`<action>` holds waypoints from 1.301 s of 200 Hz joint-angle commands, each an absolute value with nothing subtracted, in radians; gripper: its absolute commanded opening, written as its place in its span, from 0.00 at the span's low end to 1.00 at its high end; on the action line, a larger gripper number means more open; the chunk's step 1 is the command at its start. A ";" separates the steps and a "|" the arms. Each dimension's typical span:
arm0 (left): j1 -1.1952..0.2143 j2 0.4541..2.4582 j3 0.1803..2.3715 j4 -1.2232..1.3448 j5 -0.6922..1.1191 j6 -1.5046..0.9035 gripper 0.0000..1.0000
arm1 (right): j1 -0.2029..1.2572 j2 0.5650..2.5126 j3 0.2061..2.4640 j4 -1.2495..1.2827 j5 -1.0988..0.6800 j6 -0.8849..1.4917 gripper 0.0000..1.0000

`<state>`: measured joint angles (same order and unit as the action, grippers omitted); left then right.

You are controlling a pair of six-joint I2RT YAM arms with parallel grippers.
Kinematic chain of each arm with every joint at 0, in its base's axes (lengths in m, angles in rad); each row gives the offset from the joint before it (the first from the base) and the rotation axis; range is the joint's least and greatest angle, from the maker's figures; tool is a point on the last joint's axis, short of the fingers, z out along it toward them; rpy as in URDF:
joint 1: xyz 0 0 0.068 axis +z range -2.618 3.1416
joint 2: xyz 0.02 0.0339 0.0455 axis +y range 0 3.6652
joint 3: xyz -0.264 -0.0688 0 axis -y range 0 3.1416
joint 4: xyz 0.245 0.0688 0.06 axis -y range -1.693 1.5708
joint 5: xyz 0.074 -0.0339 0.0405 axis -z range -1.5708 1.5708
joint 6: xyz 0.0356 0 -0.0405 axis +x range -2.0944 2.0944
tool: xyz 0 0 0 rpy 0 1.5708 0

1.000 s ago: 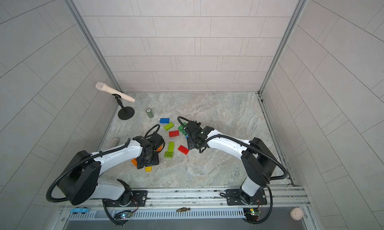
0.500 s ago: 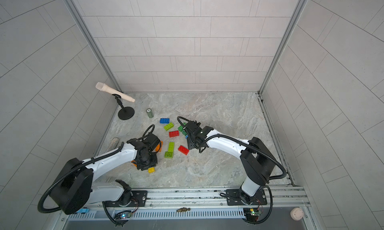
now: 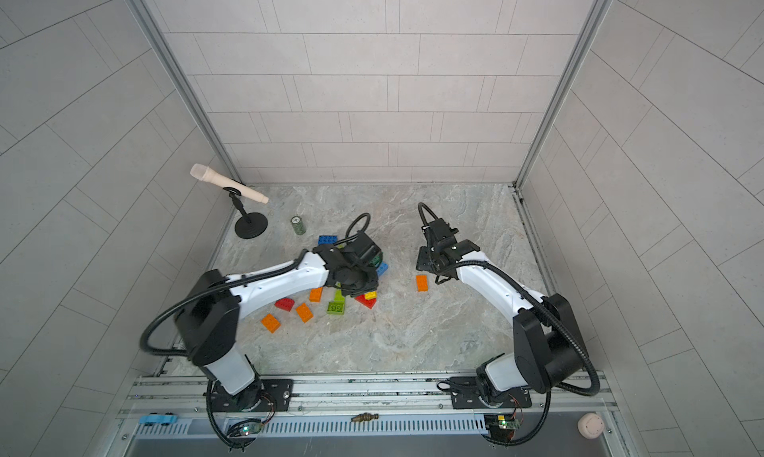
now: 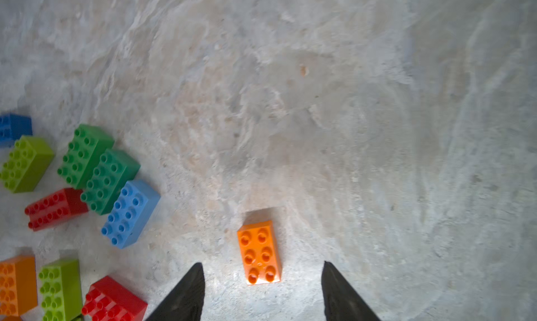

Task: Assemble a rectangle with lego
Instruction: Place the lego brick at the center of the board, then move the lego brick at the center of the board.

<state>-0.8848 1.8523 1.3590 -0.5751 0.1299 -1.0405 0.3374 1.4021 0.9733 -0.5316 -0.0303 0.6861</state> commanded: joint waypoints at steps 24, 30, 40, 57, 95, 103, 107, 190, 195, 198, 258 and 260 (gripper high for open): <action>-0.925 2.045 1.493 -0.475 0.200 -1.134 0.26 | 0.307 1.327 0.926 -0.590 0.015 0.639 0.65; -0.927 2.060 1.494 -0.466 0.208 -1.151 0.26 | 0.307 1.323 0.919 -0.592 0.017 0.637 0.65; -0.930 2.080 1.497 -0.459 0.220 -1.172 0.28 | 0.307 1.320 0.910 -0.594 0.018 0.634 0.65; -0.931 2.098 1.496 -0.456 0.228 -1.188 0.33 | 0.314 1.319 0.898 -0.599 0.020 0.627 0.65; -0.931 2.087 1.500 -0.459 0.225 -1.186 0.59 | 0.364 1.331 0.895 -0.626 0.039 0.597 0.64; -0.930 2.076 1.507 -0.459 0.227 -1.174 0.62 | 0.369 1.328 0.892 -0.632 0.039 0.593 0.64; -0.929 2.068 1.510 -0.464 0.224 -1.165 0.64 | 0.372 1.325 0.889 -0.634 0.039 0.591 0.64; -0.708 1.578 1.099 -0.471 0.058 -0.857 0.67 | 0.629 1.343 0.885 -0.680 0.073 0.614 0.61; -0.682 1.555 1.066 -0.445 0.071 -0.843 0.67 | 0.642 1.367 0.897 -0.677 0.077 0.617 0.62; -0.668 1.545 1.052 -0.424 0.082 -0.834 0.67 | 0.651 1.382 0.903 -0.675 0.078 0.619 0.62; -0.623 1.518 0.963 -0.282 0.119 -0.760 0.66 | 0.692 1.636 1.010 -0.613 0.044 0.660 0.58; -0.622 1.521 0.962 -0.277 0.123 -0.761 0.66 | 0.691 1.642 1.013 -0.612 0.043 0.661 0.58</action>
<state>-0.6159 1.5120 0.9783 -0.3698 0.1036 -0.7963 0.6884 1.5841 0.9859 -0.6243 0.0433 0.6273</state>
